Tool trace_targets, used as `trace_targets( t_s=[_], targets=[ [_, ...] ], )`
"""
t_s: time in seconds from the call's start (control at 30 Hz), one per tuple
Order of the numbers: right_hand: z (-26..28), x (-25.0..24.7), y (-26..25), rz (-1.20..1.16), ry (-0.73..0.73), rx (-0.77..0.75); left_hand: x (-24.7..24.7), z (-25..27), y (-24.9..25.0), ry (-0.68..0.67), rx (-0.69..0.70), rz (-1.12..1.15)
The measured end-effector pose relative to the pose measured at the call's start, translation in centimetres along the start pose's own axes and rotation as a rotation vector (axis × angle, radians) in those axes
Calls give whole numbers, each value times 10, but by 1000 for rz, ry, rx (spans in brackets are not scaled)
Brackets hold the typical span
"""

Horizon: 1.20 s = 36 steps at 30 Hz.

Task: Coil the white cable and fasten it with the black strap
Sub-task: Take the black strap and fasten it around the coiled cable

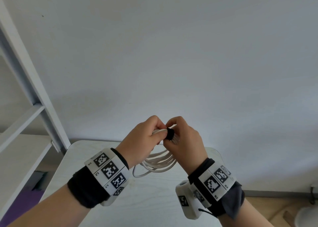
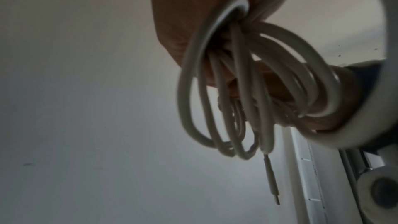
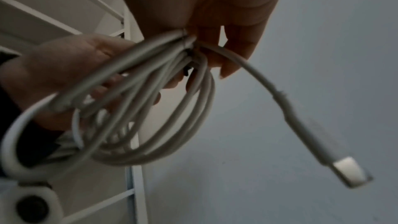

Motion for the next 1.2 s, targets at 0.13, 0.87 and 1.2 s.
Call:
trace_targets(
  t_s=[0.13,0.87,1.2],
  targets=[
    [-3,-3,-1,-280,-24,149,-1,0,-3,-41,-15,51],
    [-29,27,57,-580,-55,503,15,-25,-70,10,5,-224],
    [-21,82,131,-446,-152,688,50,-25,-138,-87,-270,-383]
  ],
)
Point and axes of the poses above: each hand's wrist, its own z-axis away from the middle knuckle, its own x-axis out of the palm, y = z × x, the point moved 1 cm from there along -z, towards the middle knuckle, and after that the axes turned 13 degrees about -z, right-handed, at the moved point
